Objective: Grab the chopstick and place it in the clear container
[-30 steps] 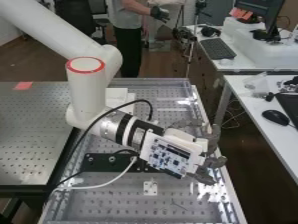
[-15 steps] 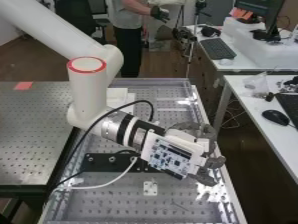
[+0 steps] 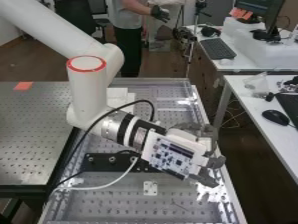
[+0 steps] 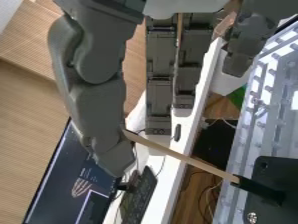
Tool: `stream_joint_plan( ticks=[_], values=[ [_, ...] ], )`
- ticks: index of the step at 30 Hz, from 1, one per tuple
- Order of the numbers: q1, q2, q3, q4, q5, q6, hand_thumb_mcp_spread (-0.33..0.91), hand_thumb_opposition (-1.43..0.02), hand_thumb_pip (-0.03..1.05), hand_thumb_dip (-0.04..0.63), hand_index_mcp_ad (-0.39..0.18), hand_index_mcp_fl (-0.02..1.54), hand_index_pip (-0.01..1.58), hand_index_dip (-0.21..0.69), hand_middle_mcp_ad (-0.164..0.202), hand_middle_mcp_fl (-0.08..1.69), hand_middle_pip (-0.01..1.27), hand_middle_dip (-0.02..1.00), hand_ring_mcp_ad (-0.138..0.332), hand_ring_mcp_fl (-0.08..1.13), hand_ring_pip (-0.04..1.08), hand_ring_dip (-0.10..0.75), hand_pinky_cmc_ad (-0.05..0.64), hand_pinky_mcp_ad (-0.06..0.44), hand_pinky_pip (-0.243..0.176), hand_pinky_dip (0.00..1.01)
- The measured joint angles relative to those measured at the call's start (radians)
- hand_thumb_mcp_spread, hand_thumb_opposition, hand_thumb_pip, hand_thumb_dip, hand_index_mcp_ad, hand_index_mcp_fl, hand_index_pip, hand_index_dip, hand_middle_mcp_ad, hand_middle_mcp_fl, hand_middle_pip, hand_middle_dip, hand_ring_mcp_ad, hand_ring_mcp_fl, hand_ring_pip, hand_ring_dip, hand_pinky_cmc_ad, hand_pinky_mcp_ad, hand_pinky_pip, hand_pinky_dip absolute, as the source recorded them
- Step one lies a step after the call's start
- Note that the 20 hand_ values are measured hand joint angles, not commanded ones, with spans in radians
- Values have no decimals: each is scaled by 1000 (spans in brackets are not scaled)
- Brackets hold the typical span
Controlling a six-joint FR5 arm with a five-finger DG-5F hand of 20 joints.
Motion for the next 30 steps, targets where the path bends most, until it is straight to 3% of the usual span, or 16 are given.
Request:
stream_joint_plan(
  ticks=[2,16,24,30],
  values=[
    [-1,0,0,0,1,0,721,-988,379,293,-372,997,747,330,35,1114,278,747,24,559,117,508,353,314,12,176],
    [-8,-1,6,-9,0,-19,744,-1000,372,284,-368,1037,714,340,21,1178,290,740,23,579,113,531,353,311,10,176],
    [-14,0,16,-17,-14,-38,738,-1033,377,288,-304,1101,656,328,33,1206,291,716,23,579,113,531,353,311,10,176],
    [-18,-3,25,-33,-39,-42,684,-1019,391,290,-302,1100,565,332,24,1216,197,712,21,541,115,531,351,314,12,176]
  ],
)
